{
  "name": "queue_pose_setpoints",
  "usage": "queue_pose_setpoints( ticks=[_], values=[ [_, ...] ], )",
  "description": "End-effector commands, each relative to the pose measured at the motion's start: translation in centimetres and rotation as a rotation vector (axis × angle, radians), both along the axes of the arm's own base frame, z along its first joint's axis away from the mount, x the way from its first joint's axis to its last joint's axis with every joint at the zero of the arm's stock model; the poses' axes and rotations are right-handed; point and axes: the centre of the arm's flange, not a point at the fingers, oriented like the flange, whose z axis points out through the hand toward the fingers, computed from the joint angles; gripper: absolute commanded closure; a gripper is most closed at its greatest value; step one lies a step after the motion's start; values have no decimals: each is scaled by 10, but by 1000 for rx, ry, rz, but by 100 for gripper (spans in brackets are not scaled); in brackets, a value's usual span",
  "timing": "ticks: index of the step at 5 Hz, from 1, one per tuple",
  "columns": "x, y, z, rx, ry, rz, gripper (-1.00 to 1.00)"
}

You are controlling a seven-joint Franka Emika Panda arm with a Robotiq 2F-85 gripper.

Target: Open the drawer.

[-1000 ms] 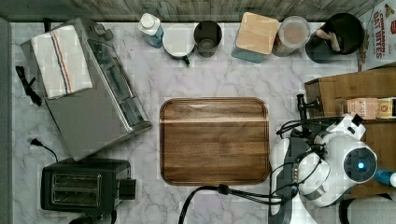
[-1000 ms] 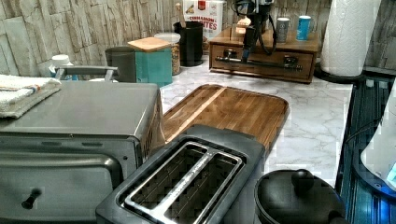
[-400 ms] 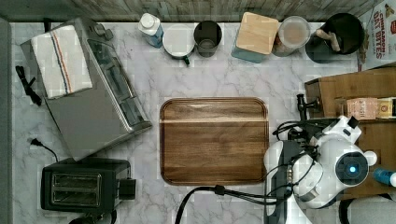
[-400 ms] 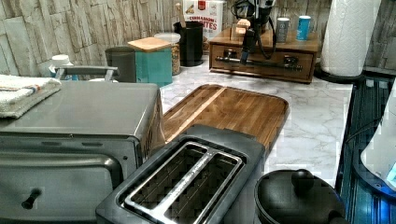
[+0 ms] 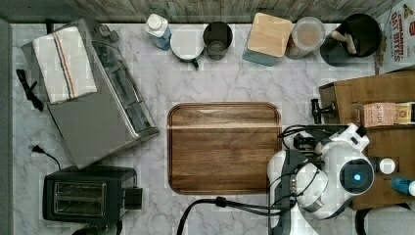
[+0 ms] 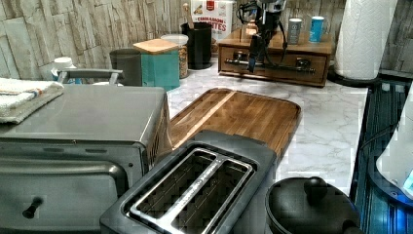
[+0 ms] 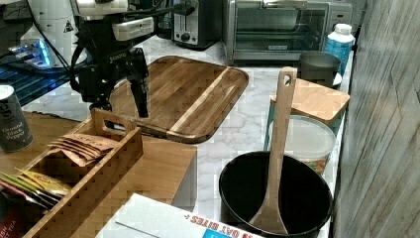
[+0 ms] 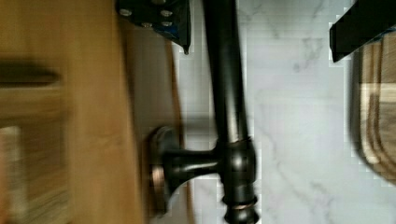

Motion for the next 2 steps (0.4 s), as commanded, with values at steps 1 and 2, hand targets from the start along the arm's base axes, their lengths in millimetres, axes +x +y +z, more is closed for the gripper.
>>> queue_pose_setpoints(
  ticks=[1, 2],
  values=[
    [-8, 16, -39, -22, 112, 142, -100],
    [-3, 7, -43, 10, 157, 181, -100]
  ],
)
